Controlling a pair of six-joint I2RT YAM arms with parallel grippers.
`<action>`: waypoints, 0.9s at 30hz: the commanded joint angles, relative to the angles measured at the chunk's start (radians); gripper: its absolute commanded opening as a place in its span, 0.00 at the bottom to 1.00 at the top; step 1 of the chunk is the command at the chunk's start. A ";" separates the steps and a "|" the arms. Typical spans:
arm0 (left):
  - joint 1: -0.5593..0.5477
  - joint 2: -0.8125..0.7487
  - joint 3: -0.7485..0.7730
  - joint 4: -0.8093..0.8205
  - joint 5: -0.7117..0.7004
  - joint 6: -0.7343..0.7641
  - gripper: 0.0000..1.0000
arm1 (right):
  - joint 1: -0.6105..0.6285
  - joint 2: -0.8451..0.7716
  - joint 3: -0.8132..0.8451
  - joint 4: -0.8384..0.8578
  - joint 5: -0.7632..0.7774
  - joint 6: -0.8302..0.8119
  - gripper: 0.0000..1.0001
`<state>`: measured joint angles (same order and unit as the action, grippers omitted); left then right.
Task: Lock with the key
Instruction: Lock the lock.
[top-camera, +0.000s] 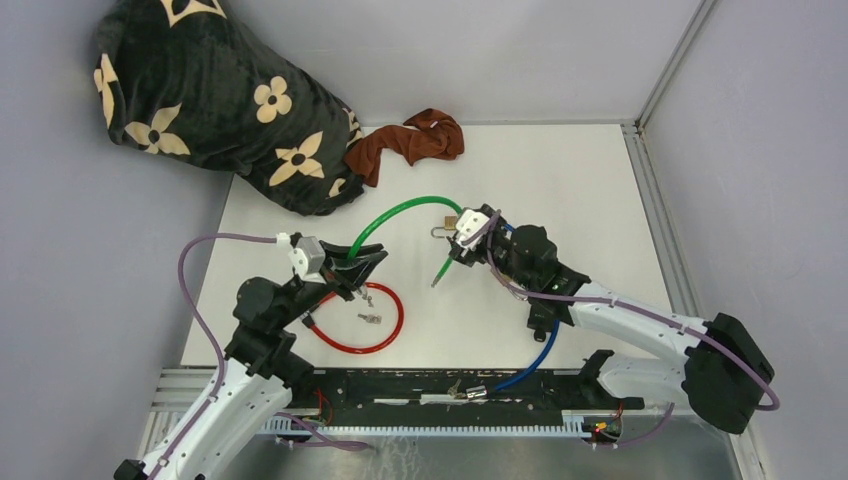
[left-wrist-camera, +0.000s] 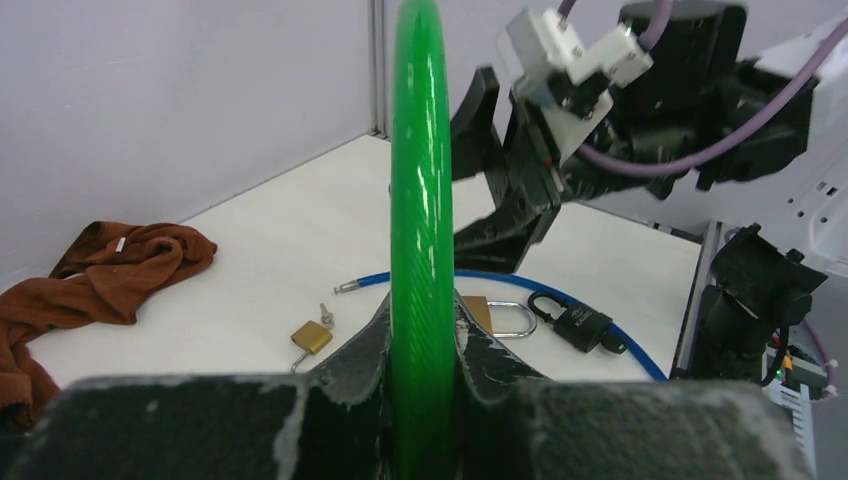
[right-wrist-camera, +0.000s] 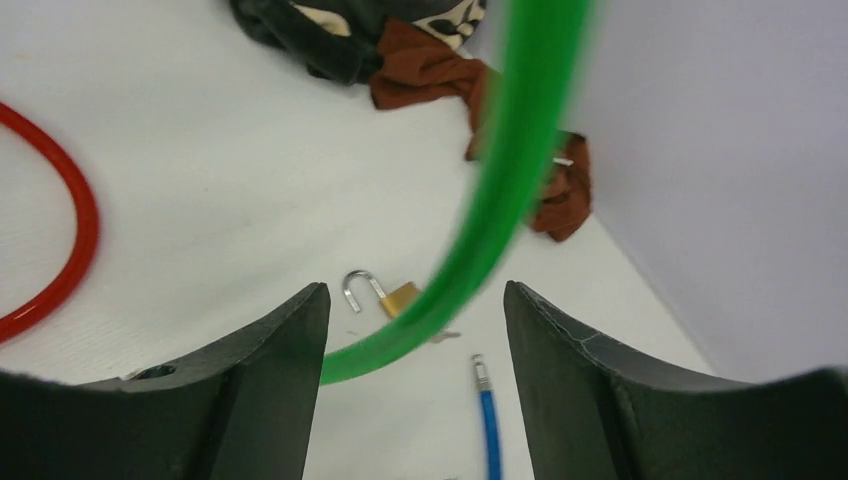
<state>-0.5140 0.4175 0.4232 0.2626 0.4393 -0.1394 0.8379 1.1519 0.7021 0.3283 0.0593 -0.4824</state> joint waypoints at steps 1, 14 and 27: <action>0.015 -0.036 0.006 0.190 0.000 -0.090 0.02 | -0.039 0.030 -0.139 0.405 -0.143 0.289 0.70; 0.029 -0.069 0.002 0.207 -0.001 -0.102 0.02 | -0.046 0.203 -0.230 0.728 -0.102 0.540 0.67; 0.029 -0.081 0.001 0.190 0.003 -0.105 0.02 | -0.074 0.230 -0.145 0.706 -0.165 0.645 0.00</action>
<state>-0.4900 0.3538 0.4118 0.3698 0.4473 -0.2131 0.7815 1.3884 0.5144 0.9863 -0.0563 0.1005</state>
